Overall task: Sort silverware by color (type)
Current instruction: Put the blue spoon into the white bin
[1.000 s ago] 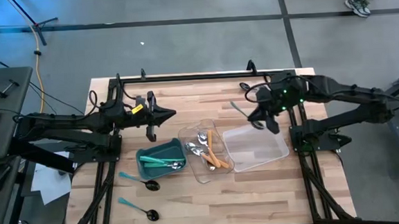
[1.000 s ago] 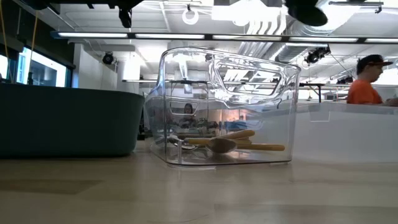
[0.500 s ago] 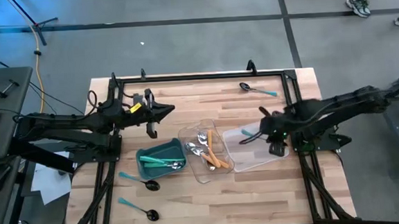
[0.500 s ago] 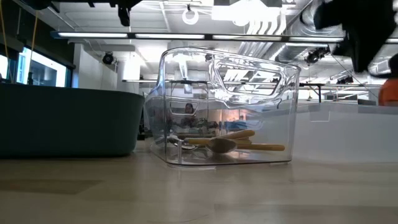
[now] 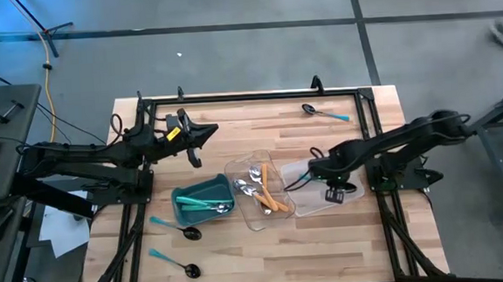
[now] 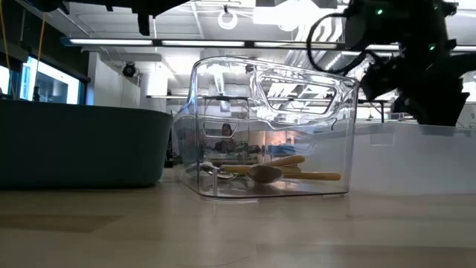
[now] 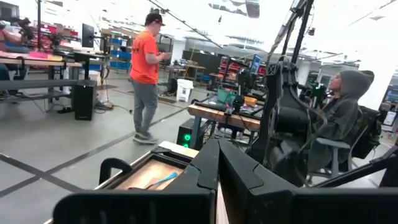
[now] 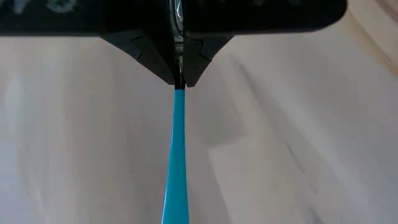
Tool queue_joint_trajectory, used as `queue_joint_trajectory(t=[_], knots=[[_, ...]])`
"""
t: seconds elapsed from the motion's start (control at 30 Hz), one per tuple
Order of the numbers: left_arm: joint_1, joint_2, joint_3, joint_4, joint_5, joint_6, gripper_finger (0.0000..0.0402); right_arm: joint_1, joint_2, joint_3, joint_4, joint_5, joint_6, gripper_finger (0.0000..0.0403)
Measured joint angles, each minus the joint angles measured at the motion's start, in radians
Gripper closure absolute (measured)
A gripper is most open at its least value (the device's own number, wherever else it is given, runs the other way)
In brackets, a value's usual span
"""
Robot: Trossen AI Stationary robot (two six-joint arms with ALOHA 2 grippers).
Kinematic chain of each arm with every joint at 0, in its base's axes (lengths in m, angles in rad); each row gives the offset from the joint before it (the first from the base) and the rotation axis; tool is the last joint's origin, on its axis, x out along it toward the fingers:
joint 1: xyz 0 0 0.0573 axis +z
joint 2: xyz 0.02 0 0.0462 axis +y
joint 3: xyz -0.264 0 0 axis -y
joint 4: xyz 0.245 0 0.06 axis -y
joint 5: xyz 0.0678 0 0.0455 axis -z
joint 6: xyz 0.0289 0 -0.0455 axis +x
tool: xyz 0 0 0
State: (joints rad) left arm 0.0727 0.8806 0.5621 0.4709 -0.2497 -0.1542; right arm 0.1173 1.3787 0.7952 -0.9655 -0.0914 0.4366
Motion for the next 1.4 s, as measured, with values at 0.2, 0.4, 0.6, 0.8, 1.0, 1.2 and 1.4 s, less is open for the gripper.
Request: queue_joint_trajectory(t=[0.2, 0.4, 0.6, 0.8, 1.0, 1.2, 1.4], knots=[[0.000, 0.000, 0.000, 0.000, -0.016, 0.000, 0.0401, -0.021, 0.116, 0.000, 0.113, -0.003, 0.027, 0.0403], [0.000, 0.000, 0.000, 0.001, -0.044, 0.000, 0.0401, -0.028, 0.193, 0.000, 0.137, 0.008, 0.027, 0.0403], [0.000, 0.000, 0.000, 0.003, -0.047, 0.000, 0.0401, -0.027, 0.216, 0.003, 0.153, 0.006, 0.027, 0.0387], [0.000, 0.000, 0.000, 0.003, -0.047, 0.000, 0.0401, -0.027, 0.216, 0.003, 0.163, 0.006, 0.027, 0.0363], [0.000, 0.000, 0.000, 0.003, -0.047, 0.000, 0.0401, -0.027, 0.217, 0.002, 0.171, 0.009, 0.034, 0.0332], [0.000, 0.000, 0.000, 0.003, -0.047, 0.000, 0.0401, -0.026, 0.220, 0.015, 0.171, 0.005, 0.012, 0.0267], [0.000, 0.000, 0.000, 0.002, -0.046, -0.001, 0.0401, -0.027, 0.222, 0.045, 0.159, 0.013, -0.053, 0.0228]])
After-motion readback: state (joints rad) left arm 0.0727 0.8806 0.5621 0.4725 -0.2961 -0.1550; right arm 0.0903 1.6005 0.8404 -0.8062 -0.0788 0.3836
